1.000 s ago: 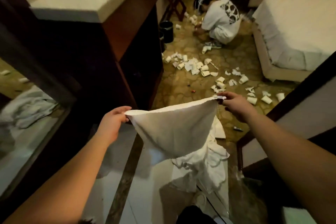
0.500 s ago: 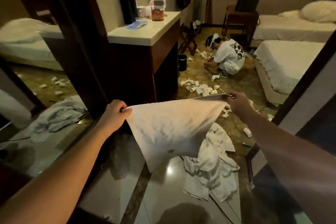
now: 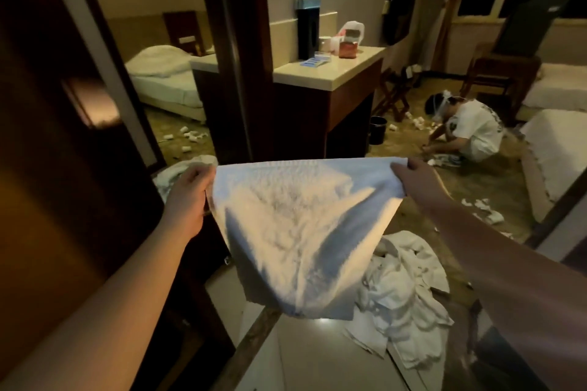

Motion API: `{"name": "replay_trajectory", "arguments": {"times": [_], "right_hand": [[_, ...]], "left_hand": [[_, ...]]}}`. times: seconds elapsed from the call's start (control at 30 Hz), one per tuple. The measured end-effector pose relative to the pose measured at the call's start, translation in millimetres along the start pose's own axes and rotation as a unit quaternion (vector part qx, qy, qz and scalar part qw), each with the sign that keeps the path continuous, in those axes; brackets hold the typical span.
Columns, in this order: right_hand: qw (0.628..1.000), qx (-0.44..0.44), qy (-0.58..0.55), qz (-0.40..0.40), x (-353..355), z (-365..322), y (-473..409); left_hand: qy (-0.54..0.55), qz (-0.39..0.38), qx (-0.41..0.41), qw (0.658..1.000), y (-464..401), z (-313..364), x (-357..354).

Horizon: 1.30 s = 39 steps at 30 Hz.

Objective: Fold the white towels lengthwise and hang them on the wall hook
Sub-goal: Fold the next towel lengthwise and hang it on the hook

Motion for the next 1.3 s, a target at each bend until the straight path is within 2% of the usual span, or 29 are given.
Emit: {"name": "replay_trajectory", "arguments": {"times": [0.23, 0.4, 0.5, 0.67, 0.73, 0.83, 0.93, 1.03, 1.13, 1.23, 1.3], "right_hand": [[0.978, -0.067, -0.181, -0.082, -29.3, -22.5, 71.3], [0.916, -0.153, -0.318, -0.19, -59.5, -49.4, 122.7], [0.886, -0.198, -0.332, -0.256, -85.9, -59.0, 162.3], [0.808, -0.251, -0.374, -0.38, -124.7, -92.7, 260.0], [0.775, -0.281, -0.397, -0.404, -140.4, -104.4, 310.0], [0.746, -0.329, -0.442, -0.372, -163.1, -121.2, 387.6], [0.745, -0.332, -0.467, -0.342, -181.7, -141.1, 460.5], [0.783, -0.301, -0.438, -0.325, -192.5, -159.0, 523.5], [0.857, -0.185, -0.351, -0.328, -197.6, -178.8, 582.8], [0.877, -0.069, -0.294, -0.374, -202.8, -201.4, 632.3], [0.89, 0.0, -0.265, -0.372, -206.7, -212.4, 654.4]], "left_hand": [[0.078, 0.086, 0.058, 0.992, 106.1, 25.6, 70.6], [0.141, 0.142, 0.095, 0.975, 165.7, 47.8, 119.7], [0.193, 0.192, 0.103, 0.957, 202.4, 56.3, 156.7], [0.254, 0.28, 0.141, 0.915, 278.2, 60.3, 202.6], [0.281, 0.294, 0.143, 0.902, 309.9, 62.6, 216.7], [0.304, 0.306, 0.127, 0.893, 348.2, 59.7, 240.7], [0.303, 0.297, 0.101, 0.9, 381.7, 56.2, 260.7], [0.261, 0.305, 0.069, 0.913, 408.2, 54.1, 282.8], [0.218, 0.323, 0.047, 0.92, 435.1, 59.9, 300.7], [0.192, 0.307, 0.036, 0.931, 456.7, 66.3, 310.9], [0.195, 0.29, 0.023, 0.937, 468.8, 69.1, 319.6]]}}
Point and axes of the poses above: each hand's wrist, its own y-axis away from the middle knuckle, its own x-axis out of the back of the hand, z = x × y, the point moved 4 cm from there along -y, towards the middle knuckle, and after that the axes turned 5 degrees about y, right-handed, at the moved point
